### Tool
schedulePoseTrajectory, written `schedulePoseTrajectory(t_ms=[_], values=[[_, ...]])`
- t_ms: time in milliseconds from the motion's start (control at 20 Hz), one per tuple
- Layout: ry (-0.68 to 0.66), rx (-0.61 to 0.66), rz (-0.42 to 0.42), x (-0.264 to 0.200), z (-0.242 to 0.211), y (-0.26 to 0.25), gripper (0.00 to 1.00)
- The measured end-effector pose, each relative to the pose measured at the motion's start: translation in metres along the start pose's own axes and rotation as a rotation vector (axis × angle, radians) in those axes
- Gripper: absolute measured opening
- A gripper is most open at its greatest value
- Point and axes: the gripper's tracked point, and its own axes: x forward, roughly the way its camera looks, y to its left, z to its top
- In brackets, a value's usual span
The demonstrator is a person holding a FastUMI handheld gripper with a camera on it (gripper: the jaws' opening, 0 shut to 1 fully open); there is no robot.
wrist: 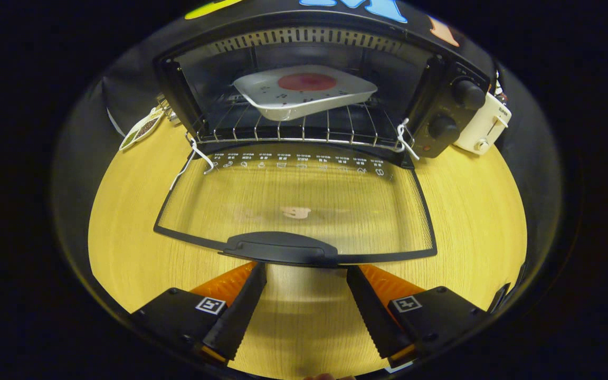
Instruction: Open the toaster oven, put the food inside, and close the toaster oven door.
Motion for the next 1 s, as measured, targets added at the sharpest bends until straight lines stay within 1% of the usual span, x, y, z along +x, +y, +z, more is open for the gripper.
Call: schedulePoseTrajectory(t_ms=[150,250,450,550,600,700,800,900,1000], values=[[-0.008,0.016,0.012,-0.007,0.004,0.000,0.98],[-0.014,-0.004,0.020,-0.015,0.006,0.000,0.98],[-0.058,-0.041,0.031,-0.038,0.016,0.000,0.98],[-0.092,-0.038,0.036,-0.052,0.023,0.000,0.98],[-0.110,-0.027,0.039,-0.058,0.027,-0.001,0.98],[-0.148,0.035,0.055,-0.072,0.038,0.001,0.98],[-0.231,0.085,0.066,-0.089,0.059,-0.001,0.98],[-0.283,0.114,0.060,-0.106,0.081,-0.007,0.99],[-0.337,0.144,0.075,-0.118,0.092,-0.009,0.99]])
